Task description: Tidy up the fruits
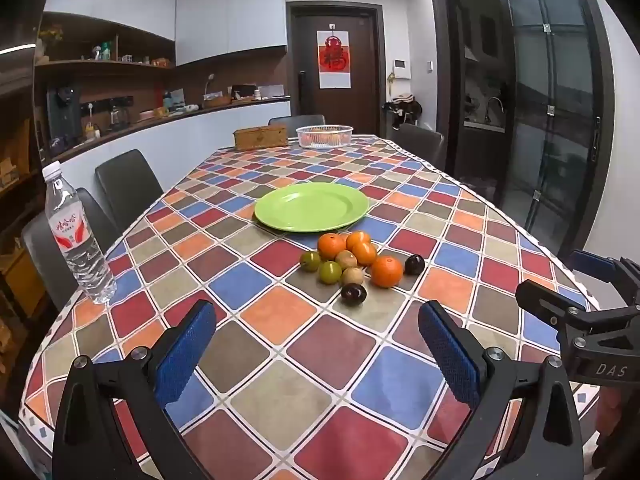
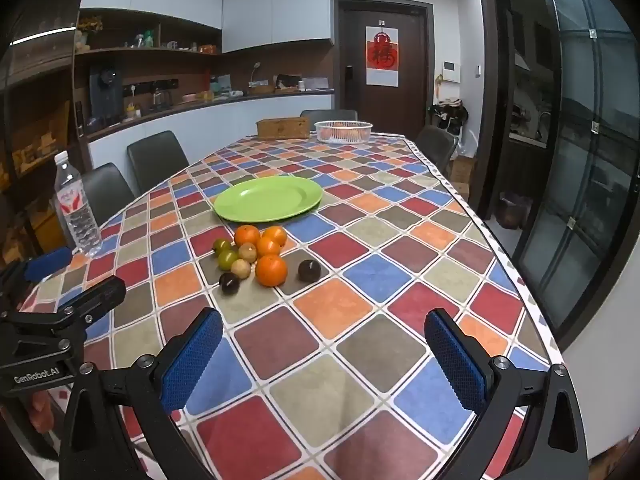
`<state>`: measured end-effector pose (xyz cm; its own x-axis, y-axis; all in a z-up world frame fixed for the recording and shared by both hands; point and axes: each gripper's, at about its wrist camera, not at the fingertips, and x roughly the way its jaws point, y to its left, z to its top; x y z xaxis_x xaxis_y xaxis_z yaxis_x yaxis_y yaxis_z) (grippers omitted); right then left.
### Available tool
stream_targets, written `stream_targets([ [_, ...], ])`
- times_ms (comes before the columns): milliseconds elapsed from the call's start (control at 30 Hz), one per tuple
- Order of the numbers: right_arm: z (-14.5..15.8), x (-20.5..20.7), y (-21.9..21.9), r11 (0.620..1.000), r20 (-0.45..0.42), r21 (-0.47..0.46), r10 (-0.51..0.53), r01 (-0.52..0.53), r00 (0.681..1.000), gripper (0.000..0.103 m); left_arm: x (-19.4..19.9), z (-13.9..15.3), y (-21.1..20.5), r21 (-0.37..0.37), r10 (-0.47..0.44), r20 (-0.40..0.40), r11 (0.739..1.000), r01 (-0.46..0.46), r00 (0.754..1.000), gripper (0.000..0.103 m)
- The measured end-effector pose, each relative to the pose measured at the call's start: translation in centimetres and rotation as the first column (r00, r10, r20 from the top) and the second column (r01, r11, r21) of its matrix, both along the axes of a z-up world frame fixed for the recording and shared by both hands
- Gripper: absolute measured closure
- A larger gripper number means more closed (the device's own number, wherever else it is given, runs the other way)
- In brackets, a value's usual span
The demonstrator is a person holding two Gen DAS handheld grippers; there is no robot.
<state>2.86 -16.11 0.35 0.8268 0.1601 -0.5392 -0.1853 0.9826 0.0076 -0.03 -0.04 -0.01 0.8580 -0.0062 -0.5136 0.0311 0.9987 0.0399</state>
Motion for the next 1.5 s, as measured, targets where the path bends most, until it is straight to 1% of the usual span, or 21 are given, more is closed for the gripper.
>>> stream_targets([
  [167,0.0,-0.1,0.0,1.0,0.007,-0.003,-0.001,0.001,1.0,0.001,-0.4,0.2,-0.1,0.008,0.013,0.01,1.0,-0.013,1.0,0.0],
  [267,0.2,-0.2,0.0,1.0,0.009,-0.004,0.002,-0.002,1.0,0.001,0.2,0.5,-0.5,0.009,0.017,0.014,1.0,-0.017,1.0,0.0],
  [333,0.2,-0.2,0.0,1.0,0.009,-0.005,0.004,-0.004,1.0,0.001,-0.4,0.3,0.1,-0.002,0.012,0.025,1.0,-0.012,1.0,0.0],
  [500,0.2,0.1,-0.2,1.0,0.012,-0.007,0.005,-0.005,1.0,0.001,-0.5,0.2,0.2,-0.002,0.012,0.033,1.0,-0.012,0.999,0.0],
  [567,0.3,-0.4,0.1,1.0,0.021,-0.009,0.003,-0.003,1.0,0.001,-0.7,0.4,0.2,0.001,0.012,0.037,1.0,-0.012,0.999,0.0],
  [1500,0.8,-0.5,0.1,1.0,0.03,-0.007,0.006,-0.006,1.0,0.001,-0.7,1.1,-0.2,0.002,0.008,0.048,1.0,-0.008,0.999,0.0],
])
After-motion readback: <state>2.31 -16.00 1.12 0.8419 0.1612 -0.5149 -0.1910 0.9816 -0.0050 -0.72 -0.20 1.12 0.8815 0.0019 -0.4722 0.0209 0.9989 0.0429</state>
